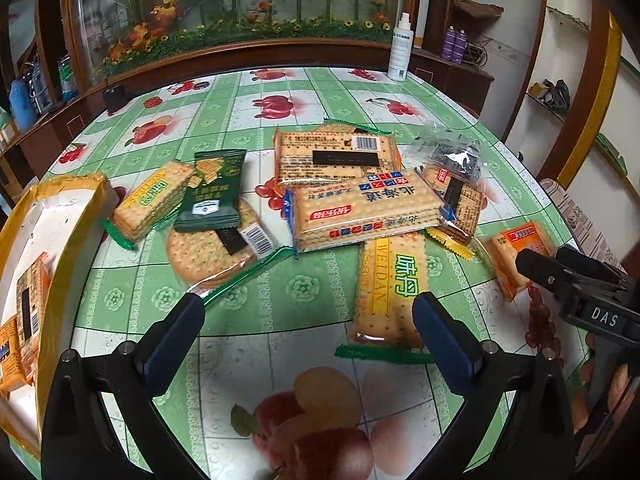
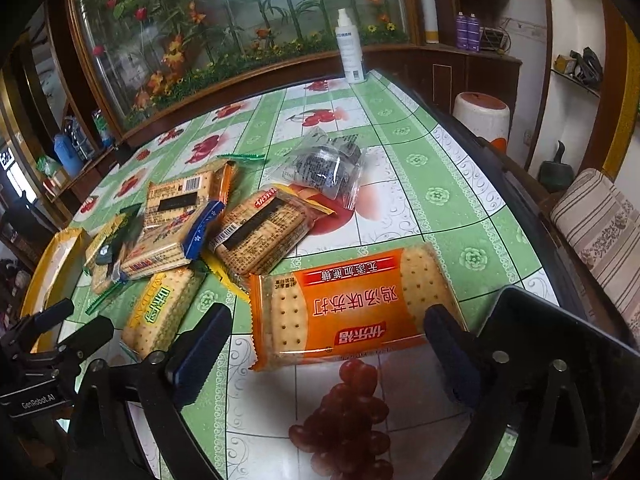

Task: Organize snacks
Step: 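Move both grippers back over the remaining cracker packs, then grasp the yellow WEIDAN pack with the left gripper while the right grasps the orange pack, then carry both packs to the white tray and release them inside, then move both grippers back toward the remaining packs on the table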

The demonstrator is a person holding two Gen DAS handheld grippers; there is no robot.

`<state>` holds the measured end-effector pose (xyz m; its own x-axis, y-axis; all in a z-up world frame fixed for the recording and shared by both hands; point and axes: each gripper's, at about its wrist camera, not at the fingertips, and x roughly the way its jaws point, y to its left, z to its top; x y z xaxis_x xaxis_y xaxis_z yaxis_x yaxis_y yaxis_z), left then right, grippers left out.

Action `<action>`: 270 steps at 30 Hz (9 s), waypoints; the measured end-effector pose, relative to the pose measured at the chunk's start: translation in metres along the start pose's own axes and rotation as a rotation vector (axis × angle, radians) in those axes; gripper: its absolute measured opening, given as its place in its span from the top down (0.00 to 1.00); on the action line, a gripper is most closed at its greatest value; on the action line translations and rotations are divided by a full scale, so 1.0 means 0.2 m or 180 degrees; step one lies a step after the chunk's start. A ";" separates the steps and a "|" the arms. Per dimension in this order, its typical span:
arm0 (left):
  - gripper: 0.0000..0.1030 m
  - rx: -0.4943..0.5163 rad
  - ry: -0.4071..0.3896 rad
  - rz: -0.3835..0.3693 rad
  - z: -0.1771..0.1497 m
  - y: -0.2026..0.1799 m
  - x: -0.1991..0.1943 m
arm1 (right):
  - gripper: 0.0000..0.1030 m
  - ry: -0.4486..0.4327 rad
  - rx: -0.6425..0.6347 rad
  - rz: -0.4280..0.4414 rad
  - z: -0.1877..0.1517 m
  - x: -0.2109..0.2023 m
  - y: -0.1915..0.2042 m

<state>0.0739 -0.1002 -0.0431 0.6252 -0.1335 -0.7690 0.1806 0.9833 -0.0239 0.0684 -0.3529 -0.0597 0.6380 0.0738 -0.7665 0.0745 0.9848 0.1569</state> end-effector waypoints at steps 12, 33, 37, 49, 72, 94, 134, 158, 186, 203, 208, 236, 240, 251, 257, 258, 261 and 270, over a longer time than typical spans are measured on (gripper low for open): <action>0.00 0.0294 0.0105 -0.0074 0.04 -0.22 0.10 | 0.00 0.0180 -0.0170 -0.0300 0.08 0.10 0.02; 0.00 0.0217 0.0172 -0.0028 0.03 -0.20 0.15 | 0.00 0.0176 -0.0013 -0.0103 0.20 0.11 -0.01; 0.00 0.0133 0.0152 -0.0035 0.04 -0.17 0.16 | 0.00 0.0303 0.0207 -0.0221 0.12 0.07 -0.03; 0.00 0.0234 0.0247 0.0031 0.05 -0.22 0.24 | 0.00 0.0523 -0.0002 -0.0423 0.09 0.23 0.09; 0.55 0.0256 0.0120 -0.0351 0.00 -0.17 0.15 | 0.43 0.0232 -0.0087 -0.0229 0.04 0.10 0.00; 0.56 -0.0035 -0.0423 -0.0033 -0.15 0.23 -0.28 | 0.44 -0.0185 -0.0268 0.0320 -0.02 -0.27 0.24; 0.56 -0.1141 -0.0453 0.1173 -0.26 1.35 -0.40 | 0.44 0.0059 -0.1224 0.1771 0.00 0.09 1.82; 0.56 -0.1193 -0.0077 0.1217 -0.21 1.50 -0.22 | 0.44 0.0269 -0.1378 0.1578 0.03 0.49 2.11; 0.20 -0.1435 -0.0194 0.1095 -0.21 1.40 -0.29 | 0.18 -0.0059 -0.1024 0.1322 0.06 0.19 1.49; 0.20 -0.0857 -0.0175 0.0640 0.01 0.87 -0.14 | 0.14 -0.0171 -0.0503 0.0533 0.09 0.11 0.70; 0.20 -0.0655 -0.0096 0.0535 0.03 0.72 -0.08 | 0.13 -0.0111 -0.0444 0.0490 0.11 0.14 0.61; 0.20 0.0732 0.0535 0.0665 0.42 0.62 0.40 | 0.01 0.0310 -0.2199 0.1063 0.20 0.34 0.85; 0.20 0.0833 0.0741 0.0628 0.43 0.62 0.49 | 0.01 0.0319 -0.2233 0.1090 0.20 0.33 0.85; 0.40 0.0591 0.0821 0.0052 0.42 0.61 0.49 | 0.01 0.0513 -0.2403 0.1007 0.20 0.40 0.87; 0.53 0.0539 0.0765 -0.0007 0.33 0.58 0.42 | 0.02 0.0667 -0.2415 0.1114 0.13 0.39 0.87; 0.53 0.0544 0.0767 -0.0017 0.32 0.57 0.41 | 0.02 0.0699 -0.2429 0.1111 0.11 0.39 0.87; 0.53 0.0542 0.0776 -0.0046 0.27 0.56 0.37 | 0.02 0.0704 -0.2469 0.1092 0.06 0.37 0.87; 0.53 0.0478 0.0743 -0.0082 0.09 0.54 0.22 | 0.07 0.0702 -0.2414 0.1121 -0.02 0.29 0.83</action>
<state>0.1336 -0.0024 -0.0676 0.4302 -0.1090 -0.8961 0.3157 0.9482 0.0363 0.1159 -0.1847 -0.0809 0.3587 0.3461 -0.8669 -0.6814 0.7319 0.0102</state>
